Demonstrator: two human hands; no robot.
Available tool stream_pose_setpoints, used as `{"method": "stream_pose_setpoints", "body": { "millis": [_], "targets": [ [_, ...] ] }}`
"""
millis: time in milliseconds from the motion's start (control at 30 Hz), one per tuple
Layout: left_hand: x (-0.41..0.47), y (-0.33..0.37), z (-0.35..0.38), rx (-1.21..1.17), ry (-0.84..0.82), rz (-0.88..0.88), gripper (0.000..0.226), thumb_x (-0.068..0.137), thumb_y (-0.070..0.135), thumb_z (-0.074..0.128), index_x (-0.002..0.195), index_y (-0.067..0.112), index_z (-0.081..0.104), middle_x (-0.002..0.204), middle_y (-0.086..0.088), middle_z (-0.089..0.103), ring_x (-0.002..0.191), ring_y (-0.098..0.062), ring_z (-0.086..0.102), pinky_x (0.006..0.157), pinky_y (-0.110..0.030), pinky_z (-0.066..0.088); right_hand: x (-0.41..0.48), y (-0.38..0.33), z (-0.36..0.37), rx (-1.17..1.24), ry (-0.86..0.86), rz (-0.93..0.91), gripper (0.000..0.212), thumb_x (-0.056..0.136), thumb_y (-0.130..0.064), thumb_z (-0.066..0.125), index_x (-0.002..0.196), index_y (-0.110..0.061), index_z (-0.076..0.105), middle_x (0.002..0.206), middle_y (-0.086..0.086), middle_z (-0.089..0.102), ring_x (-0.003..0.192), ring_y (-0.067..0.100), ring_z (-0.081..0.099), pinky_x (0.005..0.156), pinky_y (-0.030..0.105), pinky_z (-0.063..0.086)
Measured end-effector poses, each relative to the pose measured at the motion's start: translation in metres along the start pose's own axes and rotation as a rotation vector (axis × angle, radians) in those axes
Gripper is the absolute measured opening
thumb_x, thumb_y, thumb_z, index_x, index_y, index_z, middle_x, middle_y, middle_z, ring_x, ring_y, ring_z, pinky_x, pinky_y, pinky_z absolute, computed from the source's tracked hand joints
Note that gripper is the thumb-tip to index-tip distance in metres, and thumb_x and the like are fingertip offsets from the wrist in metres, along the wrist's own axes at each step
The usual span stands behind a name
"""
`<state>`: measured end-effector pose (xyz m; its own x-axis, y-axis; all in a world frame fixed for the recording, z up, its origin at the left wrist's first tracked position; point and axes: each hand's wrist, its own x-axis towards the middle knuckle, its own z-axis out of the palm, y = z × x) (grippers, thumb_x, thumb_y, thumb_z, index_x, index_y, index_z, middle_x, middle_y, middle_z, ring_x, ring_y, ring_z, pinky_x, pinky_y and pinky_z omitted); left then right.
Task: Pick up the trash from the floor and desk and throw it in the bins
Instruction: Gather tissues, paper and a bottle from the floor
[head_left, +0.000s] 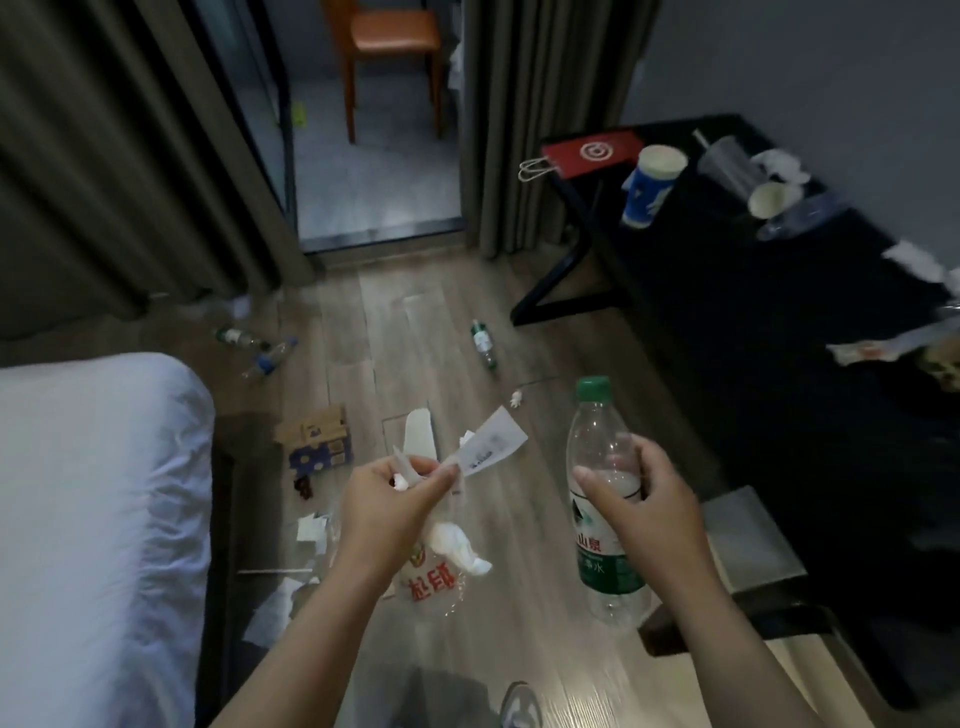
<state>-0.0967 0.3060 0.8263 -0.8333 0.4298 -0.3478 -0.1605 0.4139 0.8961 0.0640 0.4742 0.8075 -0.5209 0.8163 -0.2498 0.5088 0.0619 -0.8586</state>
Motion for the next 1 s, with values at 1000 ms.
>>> {"method": "stream_pose_setpoints", "body": {
  "millis": [1000],
  "targets": [
    [-0.386, 0.071, 0.146, 0.132, -1.219, 0.564, 0.015, 0.075, 0.034, 0.076, 0.063, 0.024, 0.072, 0.066, 0.004, 0.071, 0.063, -0.010, 0.067, 0.059, -0.028, 0.051, -0.521, 0.036, -0.185, 0.275, 1.307, 0.227, 0.043, 0.068, -0.045, 0.076, 0.106, -0.046, 0.057, 0.097, -0.027, 0.068, 0.085, -0.008, 0.065, 0.067, 0.020, 0.050]
  ]
}}
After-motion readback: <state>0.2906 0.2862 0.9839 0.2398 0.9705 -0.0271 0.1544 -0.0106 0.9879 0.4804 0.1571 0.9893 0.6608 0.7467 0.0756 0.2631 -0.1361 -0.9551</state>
